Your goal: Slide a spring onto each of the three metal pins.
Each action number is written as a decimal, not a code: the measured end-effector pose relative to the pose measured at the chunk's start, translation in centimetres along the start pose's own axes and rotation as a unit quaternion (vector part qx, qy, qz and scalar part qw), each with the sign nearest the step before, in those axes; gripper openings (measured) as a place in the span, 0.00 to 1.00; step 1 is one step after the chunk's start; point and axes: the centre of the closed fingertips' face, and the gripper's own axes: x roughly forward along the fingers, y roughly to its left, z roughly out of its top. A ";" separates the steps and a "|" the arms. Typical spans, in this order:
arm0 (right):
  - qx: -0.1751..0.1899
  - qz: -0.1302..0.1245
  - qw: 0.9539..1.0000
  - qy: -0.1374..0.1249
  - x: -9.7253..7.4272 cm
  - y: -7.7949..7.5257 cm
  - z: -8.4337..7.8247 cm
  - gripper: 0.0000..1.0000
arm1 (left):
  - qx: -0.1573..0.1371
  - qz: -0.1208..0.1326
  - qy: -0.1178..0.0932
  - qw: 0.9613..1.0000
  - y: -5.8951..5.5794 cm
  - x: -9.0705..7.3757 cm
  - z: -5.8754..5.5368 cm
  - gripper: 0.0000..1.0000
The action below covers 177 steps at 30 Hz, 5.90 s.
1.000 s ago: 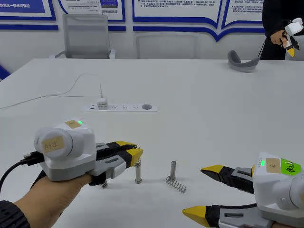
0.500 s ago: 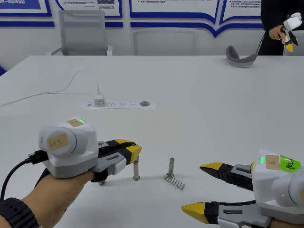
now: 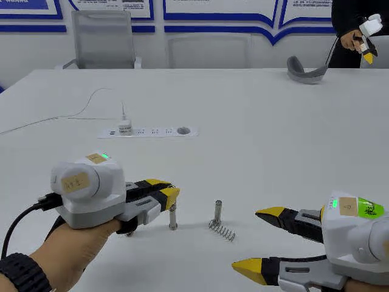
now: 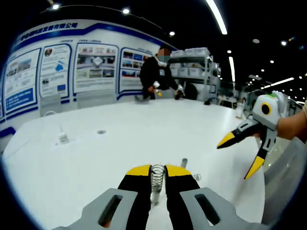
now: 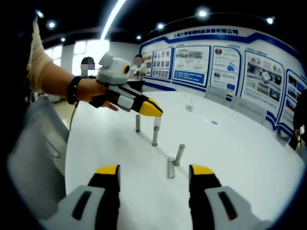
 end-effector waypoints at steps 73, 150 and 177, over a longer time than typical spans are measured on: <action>0.007 0.004 1.000 0.014 0.1 0.3 -1.1 0.59 | 0.010 0.011 0.052 0.999 0.7 1.4 -4.5 0.11; 0.005 0.012 0.999 0.031 1.8 -0.1 -1.3 0.57 | 0.003 -0.059 0.011 0.998 -2.5 -7.7 -4.4 0.44; 0.018 -0.018 0.997 0.069 4.0 -2.7 -3.3 0.37 | -0.020 -0.038 -0.009 0.999 -1.5 -11.1 -6.2 0.45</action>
